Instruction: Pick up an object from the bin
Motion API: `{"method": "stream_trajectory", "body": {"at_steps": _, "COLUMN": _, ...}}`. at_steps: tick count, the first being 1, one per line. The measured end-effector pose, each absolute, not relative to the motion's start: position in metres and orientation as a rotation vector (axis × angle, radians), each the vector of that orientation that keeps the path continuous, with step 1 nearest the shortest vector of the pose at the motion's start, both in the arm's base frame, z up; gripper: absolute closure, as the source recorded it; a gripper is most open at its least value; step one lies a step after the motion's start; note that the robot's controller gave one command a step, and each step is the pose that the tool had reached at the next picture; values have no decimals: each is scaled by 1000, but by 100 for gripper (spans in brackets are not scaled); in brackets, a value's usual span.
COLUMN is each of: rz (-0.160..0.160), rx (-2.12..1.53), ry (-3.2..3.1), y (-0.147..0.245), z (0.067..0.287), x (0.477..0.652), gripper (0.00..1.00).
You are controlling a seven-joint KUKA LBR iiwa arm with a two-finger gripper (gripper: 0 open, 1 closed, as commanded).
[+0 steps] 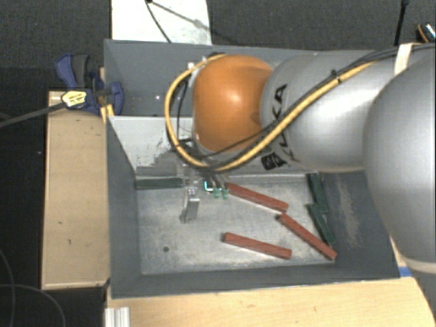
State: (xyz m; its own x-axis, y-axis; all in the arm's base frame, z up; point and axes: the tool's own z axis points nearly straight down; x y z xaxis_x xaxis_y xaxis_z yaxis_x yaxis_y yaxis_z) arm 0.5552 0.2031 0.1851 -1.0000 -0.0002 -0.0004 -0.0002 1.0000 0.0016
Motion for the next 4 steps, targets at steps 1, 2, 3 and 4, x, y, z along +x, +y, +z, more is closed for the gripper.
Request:
{"method": "stream_trajectory", "body": {"at_steps": 1, "rz": -5, "rx": 112, "ry": 3144, "y": 140, "z": 90, "x": 572, "gripper": 0}}
{"method": "stream_trajectory", "body": {"at_steps": 2, "rz": -5, "rx": 308, "ry": 3131, "y": 69, "z": 69, "x": 523, "gripper": 0}}
{"method": "stream_trajectory", "body": {"at_steps": 3, "rz": -4, "rx": -213, "ry": 3135, "y": -3, "z": 70, "x": 525, "gripper": 0}}
{"method": "stream_trajectory", "body": {"at_steps": 4, "rz": 1, "rx": -207, "ry": 3136, "y": 0, "z": 70, "x": 525, "gripper": 100}}
